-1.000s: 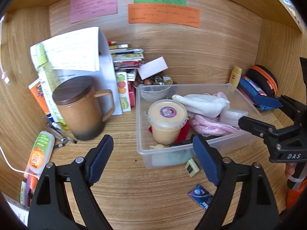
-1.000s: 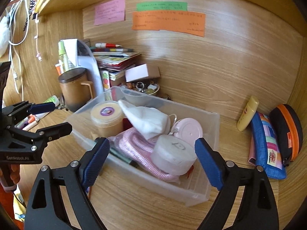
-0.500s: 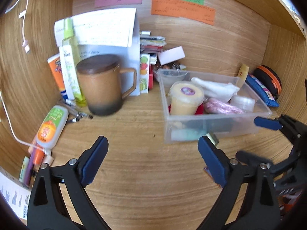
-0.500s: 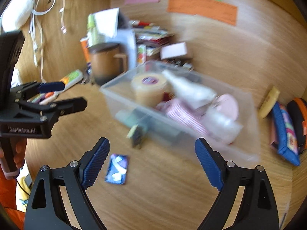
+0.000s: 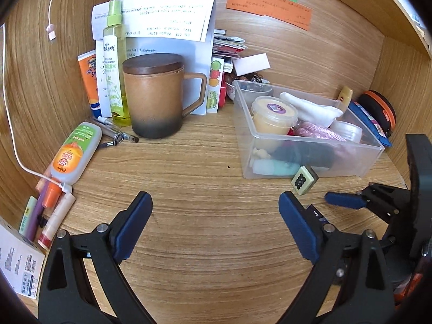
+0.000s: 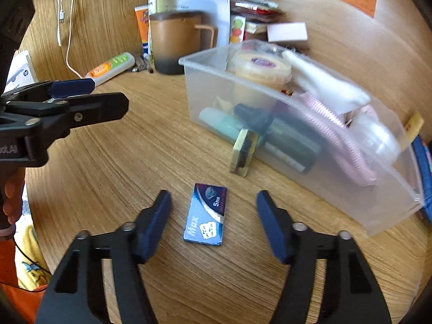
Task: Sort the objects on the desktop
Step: 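Grasp the blue Max card pack with the right gripper while the left gripper grasps the green-white cube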
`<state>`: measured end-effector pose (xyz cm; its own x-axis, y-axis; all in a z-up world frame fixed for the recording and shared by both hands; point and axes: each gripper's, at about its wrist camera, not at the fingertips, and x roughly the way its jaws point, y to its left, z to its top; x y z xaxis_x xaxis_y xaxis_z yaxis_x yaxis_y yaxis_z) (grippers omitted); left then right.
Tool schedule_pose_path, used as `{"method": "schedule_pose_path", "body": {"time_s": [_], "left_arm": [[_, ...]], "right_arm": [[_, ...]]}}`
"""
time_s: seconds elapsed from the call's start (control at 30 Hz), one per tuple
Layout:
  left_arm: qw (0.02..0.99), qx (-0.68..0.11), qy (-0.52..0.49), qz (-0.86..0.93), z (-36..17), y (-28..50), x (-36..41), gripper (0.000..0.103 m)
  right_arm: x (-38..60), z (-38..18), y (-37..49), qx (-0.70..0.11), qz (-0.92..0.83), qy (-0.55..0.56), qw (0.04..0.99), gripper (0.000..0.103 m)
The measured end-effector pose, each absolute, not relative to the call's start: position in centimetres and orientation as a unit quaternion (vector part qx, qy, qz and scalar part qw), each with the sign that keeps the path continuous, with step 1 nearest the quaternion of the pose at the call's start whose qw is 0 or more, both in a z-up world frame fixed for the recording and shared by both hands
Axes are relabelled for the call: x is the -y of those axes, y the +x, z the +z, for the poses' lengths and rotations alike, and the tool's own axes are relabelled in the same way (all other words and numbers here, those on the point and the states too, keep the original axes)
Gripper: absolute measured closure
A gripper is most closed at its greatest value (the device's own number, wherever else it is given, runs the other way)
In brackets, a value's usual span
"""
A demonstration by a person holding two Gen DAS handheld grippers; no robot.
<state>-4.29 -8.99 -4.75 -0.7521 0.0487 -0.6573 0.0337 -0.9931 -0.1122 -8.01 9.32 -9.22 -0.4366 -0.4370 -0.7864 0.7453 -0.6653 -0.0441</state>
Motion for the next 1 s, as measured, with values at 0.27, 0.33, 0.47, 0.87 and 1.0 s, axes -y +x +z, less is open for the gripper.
{"method": "schedule_pose_path", "body": {"time_s": [0.27,0.33,0.47,0.87,1.0], "left_arm": [[0.008,0.06,-0.357,0.932,-5.1,-4.8,8.9,0.007],[0.011,0.059,-0.357,0.932,-5.2,-4.9,8.8,0.007],[0.018,0.052,-0.36,0.931,-5.3,-5.2,7.9,0.007],[0.054,0.025,-0.366,0.929,-5.6,-7.2,3.3,0.007],[0.059,0.015,-0.372,0.926,-6.0,-8.3,1.4,0.009]], "right_arm": [[-9.5,-9.2,-8.2,-0.191,-0.812,0.399,0.381,0.065],[-9.5,-9.1,-7.9,-0.196,-0.809,0.395,0.388,0.069],[-9.9,-9.1,-7.4,-0.199,-0.806,0.392,0.397,0.078],[-14.3,-8.3,-8.7,-0.176,-0.831,0.38,0.366,0.078],[-16.4,-7.6,-9.5,-0.166,-0.844,0.368,0.354,0.078]]}}
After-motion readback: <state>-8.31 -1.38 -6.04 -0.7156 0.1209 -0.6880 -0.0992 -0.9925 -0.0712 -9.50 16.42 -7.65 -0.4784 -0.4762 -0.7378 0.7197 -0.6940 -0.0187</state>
